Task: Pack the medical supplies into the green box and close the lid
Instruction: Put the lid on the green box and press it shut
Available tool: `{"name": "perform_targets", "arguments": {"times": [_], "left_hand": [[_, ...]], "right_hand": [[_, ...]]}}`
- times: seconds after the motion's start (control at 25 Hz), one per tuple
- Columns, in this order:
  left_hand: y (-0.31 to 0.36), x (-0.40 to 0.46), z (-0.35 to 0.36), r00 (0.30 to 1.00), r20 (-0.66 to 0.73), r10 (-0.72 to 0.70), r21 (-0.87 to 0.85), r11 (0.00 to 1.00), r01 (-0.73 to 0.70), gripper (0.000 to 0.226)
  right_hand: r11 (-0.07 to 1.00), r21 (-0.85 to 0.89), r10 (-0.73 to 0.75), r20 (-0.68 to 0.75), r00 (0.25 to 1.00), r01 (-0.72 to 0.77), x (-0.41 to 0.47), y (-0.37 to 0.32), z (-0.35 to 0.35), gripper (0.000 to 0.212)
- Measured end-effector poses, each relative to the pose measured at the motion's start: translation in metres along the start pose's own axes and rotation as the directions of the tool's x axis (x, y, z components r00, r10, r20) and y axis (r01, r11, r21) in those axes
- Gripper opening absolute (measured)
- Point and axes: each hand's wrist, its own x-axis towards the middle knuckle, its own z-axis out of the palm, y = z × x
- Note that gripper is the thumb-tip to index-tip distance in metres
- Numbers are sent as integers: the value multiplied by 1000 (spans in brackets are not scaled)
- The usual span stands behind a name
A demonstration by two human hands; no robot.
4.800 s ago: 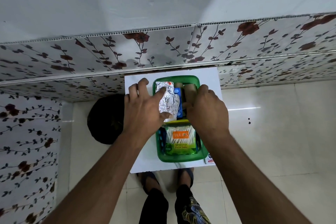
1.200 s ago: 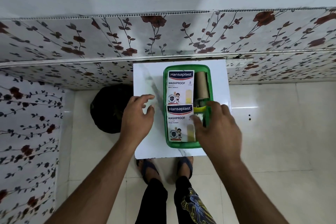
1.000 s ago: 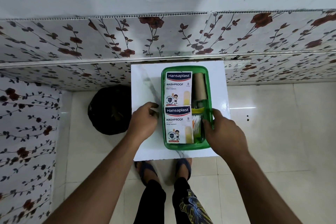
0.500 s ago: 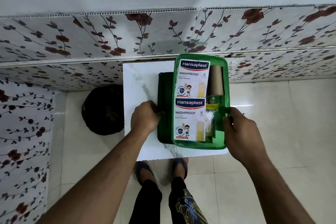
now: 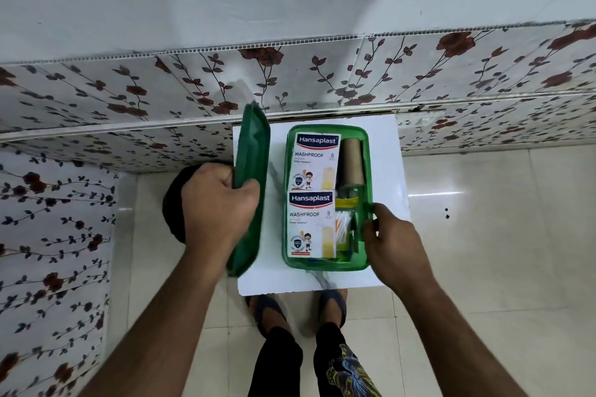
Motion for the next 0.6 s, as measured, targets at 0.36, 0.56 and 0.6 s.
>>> {"name": "perform_targets", "arguments": {"times": [0.36, 0.56, 0.6], "left_hand": [[36, -60, 93, 988, 28, 150, 85, 985, -152, 33], [39, -64, 95, 964, -44, 261, 20, 965, -260, 16], [33, -50, 85, 961, -115, 251, -35, 966, -256, 19]], "right_hand": [[872, 465, 137, 63, 989, -150, 1, 6, 1, 30], [799, 573, 198, 38, 979, -184, 9, 10, -2, 28], [790, 586, 202, 28, 979, -180, 11, 9, -2, 27]]}}
